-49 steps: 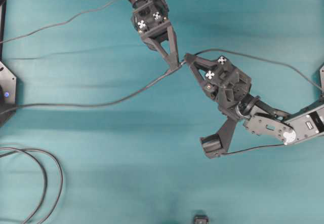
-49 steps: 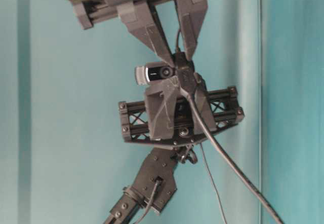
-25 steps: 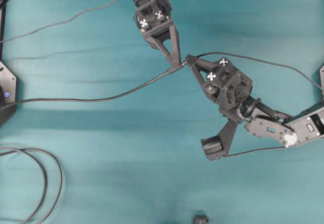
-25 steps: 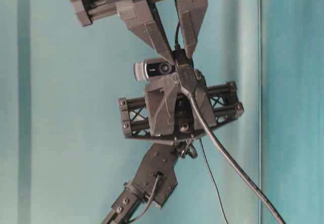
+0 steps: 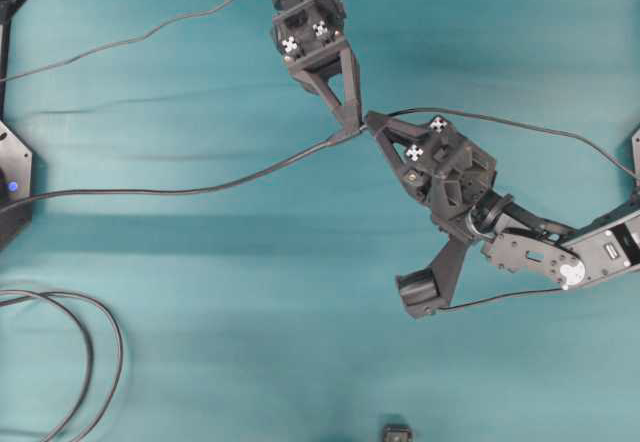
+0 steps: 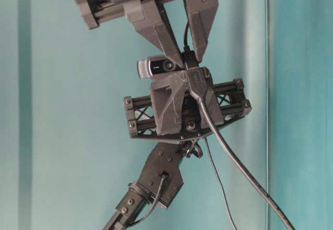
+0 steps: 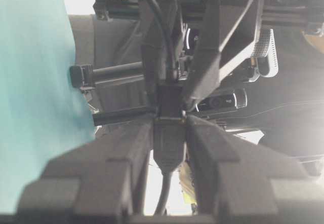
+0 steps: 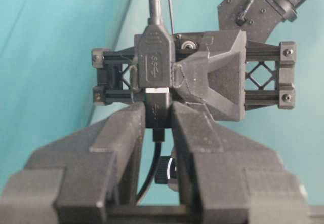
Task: Insert the USB using both arms.
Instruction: 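Push the USB plug into the socket with the right gripper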
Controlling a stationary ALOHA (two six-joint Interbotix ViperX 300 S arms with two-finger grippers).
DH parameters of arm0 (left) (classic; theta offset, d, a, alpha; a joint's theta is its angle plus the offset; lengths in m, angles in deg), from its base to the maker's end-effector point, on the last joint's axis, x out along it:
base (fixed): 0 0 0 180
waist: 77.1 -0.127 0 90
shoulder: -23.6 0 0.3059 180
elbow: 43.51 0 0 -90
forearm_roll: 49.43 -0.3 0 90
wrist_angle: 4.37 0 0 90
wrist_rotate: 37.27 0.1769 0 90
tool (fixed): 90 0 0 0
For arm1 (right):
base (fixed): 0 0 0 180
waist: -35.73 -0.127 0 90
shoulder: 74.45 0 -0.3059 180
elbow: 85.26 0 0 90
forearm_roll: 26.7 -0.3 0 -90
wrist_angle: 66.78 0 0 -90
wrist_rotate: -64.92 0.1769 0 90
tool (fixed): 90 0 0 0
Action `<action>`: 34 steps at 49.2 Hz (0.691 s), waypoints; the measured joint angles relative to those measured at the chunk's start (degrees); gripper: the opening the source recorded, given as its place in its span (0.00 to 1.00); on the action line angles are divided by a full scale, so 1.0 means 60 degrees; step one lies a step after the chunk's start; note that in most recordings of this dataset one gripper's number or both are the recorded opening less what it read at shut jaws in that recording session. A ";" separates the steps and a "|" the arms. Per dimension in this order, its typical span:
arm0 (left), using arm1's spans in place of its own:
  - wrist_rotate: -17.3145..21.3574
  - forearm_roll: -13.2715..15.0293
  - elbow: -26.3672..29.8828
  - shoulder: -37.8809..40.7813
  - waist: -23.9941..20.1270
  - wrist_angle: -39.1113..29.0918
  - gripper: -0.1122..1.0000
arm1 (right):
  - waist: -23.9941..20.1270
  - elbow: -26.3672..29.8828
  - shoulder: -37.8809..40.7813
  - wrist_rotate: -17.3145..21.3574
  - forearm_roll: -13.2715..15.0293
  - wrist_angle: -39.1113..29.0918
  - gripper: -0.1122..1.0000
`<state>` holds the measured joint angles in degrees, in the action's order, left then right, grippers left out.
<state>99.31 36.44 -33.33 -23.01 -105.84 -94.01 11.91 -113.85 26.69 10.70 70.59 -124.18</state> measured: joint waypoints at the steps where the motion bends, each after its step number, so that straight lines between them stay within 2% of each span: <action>1: 0.0000 0.0000 0.0015 0.0000 0.0000 0.0000 0.33 | 0.0000 0.0000 0.0000 0.0029 0.0000 0.0000 0.27; 10: -0.0015 0.0015 0.0015 0.0000 -0.0015 0.0000 0.33 | 0.0000 -0.0015 0.0015 0.0557 -0.0015 -0.0161 0.27; 19: -0.0088 0.0015 0.0059 0.0000 -0.0044 0.0044 0.33 | 0.0146 -0.0029 0.0029 0.1597 -0.0234 -0.0366 0.27; 23: -0.0103 0.0015 0.0044 0.0015 -0.0073 0.0044 0.33 | 0.0220 -0.0029 0.0029 0.1860 -0.0264 -0.0366 0.28; 25: -0.0117 0.0015 0.0044 0.0015 -0.0073 0.0073 0.33 | 0.0234 -0.0029 0.0029 0.1919 -0.0264 -0.0366 0.35; 30: -0.0117 0.0015 0.0059 0.0000 -0.0044 0.0103 0.33 | 0.0249 -0.0029 0.0015 0.2021 -0.0249 -0.0396 0.64; 34: -0.0117 0.0015 0.0059 0.0000 -0.0029 0.0103 0.33 | 0.0234 -0.0088 0.0015 0.2021 -0.0264 -0.0527 0.83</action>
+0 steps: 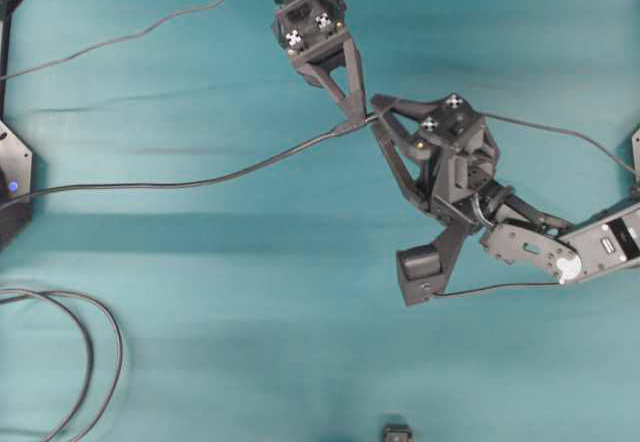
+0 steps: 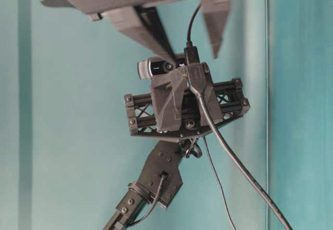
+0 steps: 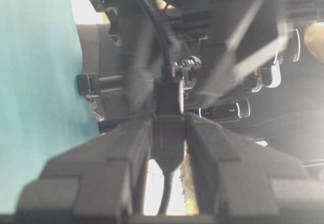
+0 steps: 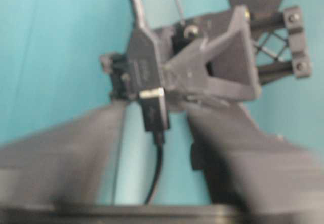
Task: Insert the USB using both arms.
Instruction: 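Push the USB plug into the socket with the right gripper, then open the right gripper and pull it away from the joined connectors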
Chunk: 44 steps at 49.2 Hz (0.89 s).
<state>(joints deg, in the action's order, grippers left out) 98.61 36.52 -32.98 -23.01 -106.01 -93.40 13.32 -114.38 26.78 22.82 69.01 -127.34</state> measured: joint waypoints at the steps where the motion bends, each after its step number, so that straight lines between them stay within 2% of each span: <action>1: 0.0015 0.0000 -0.0015 0.0015 0.0000 0.0000 0.33 | 0.0000 -0.0029 0.0000 0.0015 0.0000 -0.0059 0.84; 7: 0.0000 0.0000 0.0000 0.0015 0.0000 0.0015 0.33 | -0.0015 -0.0088 0.0015 -0.0029 0.0000 -0.0322 0.79; 14: 0.0000 -0.0029 -0.0015 0.0000 0.0000 0.0205 0.33 | -0.0410 -0.0044 -0.0015 0.0146 0.0000 -0.0527 0.80; 18: 0.0000 -0.0293 -0.0015 -0.0073 -0.0044 0.0469 0.33 | -0.0923 0.0161 -0.0190 0.0498 -0.0161 -0.0703 0.80; 20: -0.0015 -0.0513 -0.0015 -0.0146 -0.0073 0.0630 0.33 | -0.1216 0.0352 -0.0352 0.0879 -0.0322 -0.0879 0.80; 26: -0.0381 -0.1685 -0.0132 -0.0586 -0.0176 0.1465 0.33 | -0.1992 0.1025 -0.0850 0.2256 -0.0908 -0.1494 0.80; 32: -0.1011 -0.2959 -0.0278 -0.0967 -0.0073 0.2549 0.33 | -0.2314 0.1582 -0.1172 0.3706 -0.1670 -0.2227 0.80; 37: -0.1318 -0.4043 -0.0322 -0.1187 0.0249 0.3442 0.33 | -0.2358 0.1919 -0.1436 0.4512 -0.2080 -0.2842 0.80; 44: -0.1392 -0.5347 -0.0337 -0.1216 0.1084 0.4424 0.33 | -0.2358 0.2095 -0.2124 0.5273 -0.2212 -0.3633 0.80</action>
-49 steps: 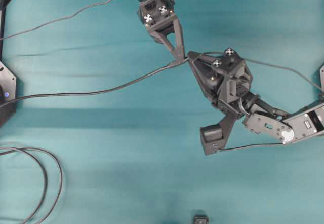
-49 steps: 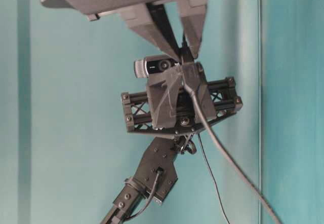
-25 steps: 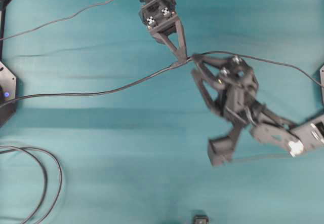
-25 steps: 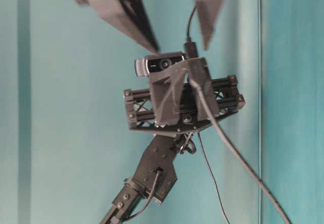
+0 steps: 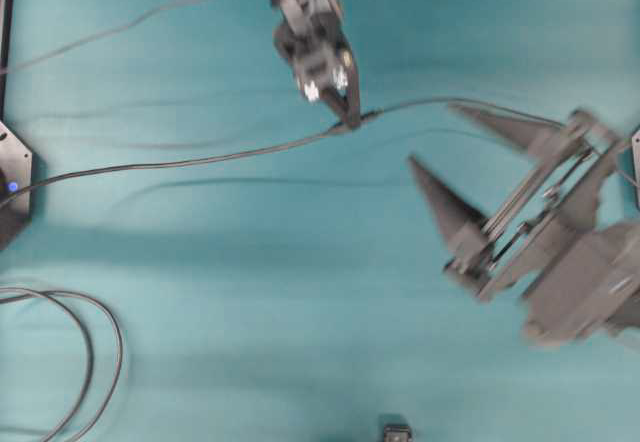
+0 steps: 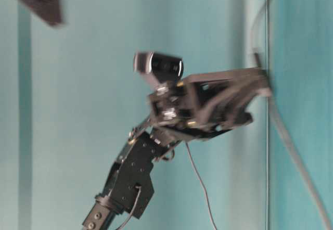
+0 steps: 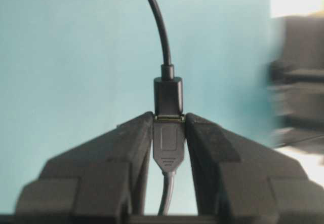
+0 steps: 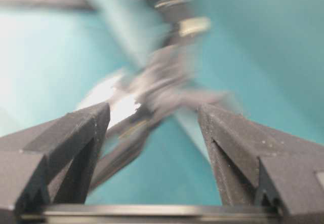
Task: Insert the USB using both arms.
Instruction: 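Open the right gripper and pull it away from the joined connectors, then lower the joined cable onto the table with the left gripper and release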
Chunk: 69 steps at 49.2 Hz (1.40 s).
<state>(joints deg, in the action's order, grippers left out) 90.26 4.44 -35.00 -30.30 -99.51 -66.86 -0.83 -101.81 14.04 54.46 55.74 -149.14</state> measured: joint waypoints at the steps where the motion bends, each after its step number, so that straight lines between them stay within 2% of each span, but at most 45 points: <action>1: 0.0000 -0.0176 0.0000 0.0000 0.0132 0.0146 0.33 | 0.0000 0.0000 -0.0117 0.0088 0.0000 -0.0088 0.80; 5: -0.0015 -0.0674 0.0000 0.0000 0.0688 0.0762 0.33 | 0.0000 0.0000 -0.0615 0.0439 -0.0029 -0.0249 0.80; 17: -0.0249 -0.1611 -0.0322 -0.0015 0.1714 0.2651 0.33 | 0.0000 -0.0352 -0.2124 0.1831 -0.0220 -0.0322 0.80; 22: -0.0498 -0.2446 -0.0557 0.0000 0.1934 0.3311 0.33 | 0.0015 -0.0571 -0.2476 0.2241 -0.0249 -0.0337 0.80; 29: -0.1260 -0.4028 -0.0747 0.0000 0.2358 0.3867 0.33 | 0.0088 -0.0718 -0.2666 0.2329 -0.0249 -0.0337 0.80; 35: -0.1831 -0.4790 -0.0762 0.0000 0.2651 0.4043 0.33 | 0.0146 -0.0732 -0.2695 0.2329 -0.0249 -0.0337 0.80; 45: -0.2168 -0.4966 -0.0747 0.0000 0.2651 0.4365 0.35 | 0.0161 -0.0820 -0.2783 0.2314 -0.0249 -0.0278 0.80; 47: -0.2197 -0.4966 -0.0747 0.0000 0.2666 0.4395 0.43 | 0.0161 -0.0835 -0.2813 0.2329 -0.0249 -0.0234 0.80; 51: -0.2197 -0.4966 -0.0762 0.0000 0.2666 0.4453 0.67 | 0.0161 -0.0908 -0.2886 0.2314 -0.0249 -0.0146 0.80; 55: -0.2197 -0.4966 -0.0762 -0.0029 0.2695 0.4570 0.85 | 0.0161 -0.0996 -0.2959 0.2329 -0.0278 -0.0029 0.80; 69: -0.2388 -0.4966 -0.1304 -0.1362 0.2827 0.5376 0.84 | 0.0161 -0.1758 -0.3501 0.2358 -0.0586 0.0542 0.80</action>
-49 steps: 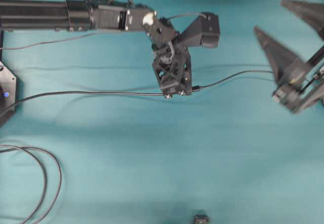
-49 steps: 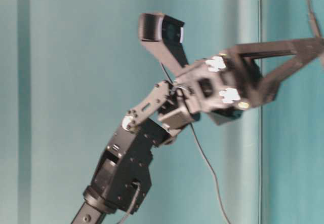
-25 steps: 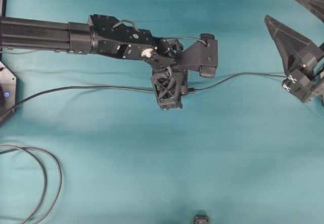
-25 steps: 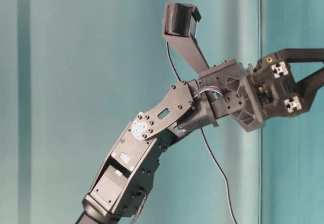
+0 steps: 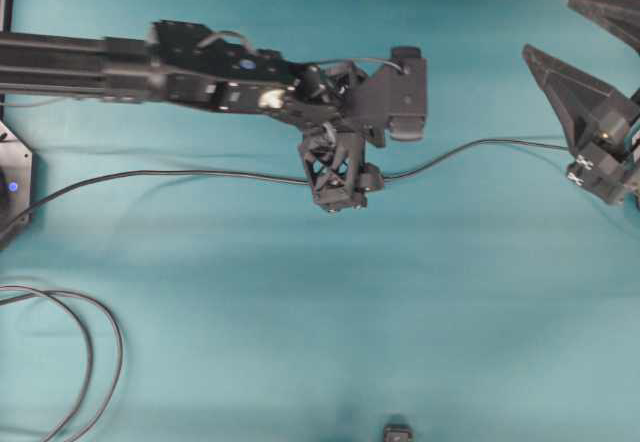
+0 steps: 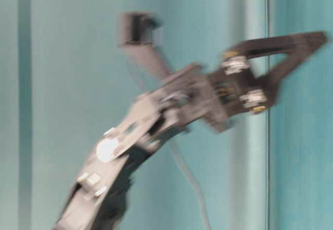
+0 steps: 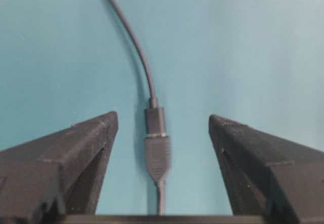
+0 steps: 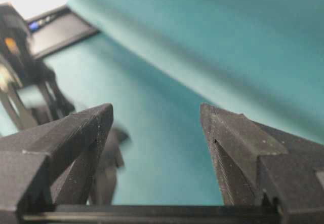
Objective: Insert the USB using both arms.
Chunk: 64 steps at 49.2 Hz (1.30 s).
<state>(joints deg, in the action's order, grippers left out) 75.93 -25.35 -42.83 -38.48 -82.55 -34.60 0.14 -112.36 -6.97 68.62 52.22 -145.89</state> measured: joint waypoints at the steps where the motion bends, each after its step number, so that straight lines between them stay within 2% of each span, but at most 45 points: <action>1: -0.0029 0.0000 -0.0088 -0.0132 0.0015 0.0073 0.84 | 0.0000 -0.0059 -0.0088 0.0000 -0.0029 0.0059 0.80; 7: -0.0308 0.0000 -0.0864 -0.1157 0.0176 0.0674 0.83 | 0.0000 -0.0557 -0.0762 0.0015 -0.0088 0.0513 0.80; 16: -0.0381 0.0000 -0.2065 -0.2651 0.0483 0.2065 0.83 | 0.0000 -0.1392 -0.1919 0.0015 -0.0117 0.1230 0.80; 25: -0.0381 0.0000 -0.3618 -0.4556 0.0601 0.4307 0.83 | 0.0234 -0.2051 -0.2871 0.0029 -0.0088 0.1465 0.80; 34: -0.0381 0.0000 -0.5405 -0.6431 0.0850 0.6914 0.83 | 0.1216 -0.2388 -0.3018 0.0015 0.0234 0.2168 0.80; 39: -0.0366 0.0015 -0.6372 -0.7705 0.0879 0.7983 0.82 | 0.2021 -0.2549 -0.3018 -0.0029 0.0425 0.2871 0.80; 45: -0.0366 0.0015 -0.7148 -0.8789 0.0879 0.8218 0.82 | 0.3486 -0.2827 -0.3018 -0.0190 0.0718 0.4351 0.80; 51: -0.0352 0.0000 -0.7632 -0.9331 0.0762 0.8188 0.82 | 0.5669 -0.3105 -0.3003 -0.0425 0.1055 0.6855 0.80; 58: -0.0352 0.0000 -0.7852 -0.9668 0.0425 0.8159 0.82 | 0.8203 -0.3281 -0.2974 -0.0601 0.1187 1.0562 0.80; 64: -0.0190 0.0015 -0.7969 -0.9536 0.0337 0.8159 0.81 | 0.9507 -0.3354 -0.2812 -0.0894 0.1201 1.3477 0.80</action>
<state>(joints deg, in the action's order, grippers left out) 74.79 -25.26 -90.64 -95.69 -80.52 14.36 57.18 -132.48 -23.84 63.25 59.43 -65.03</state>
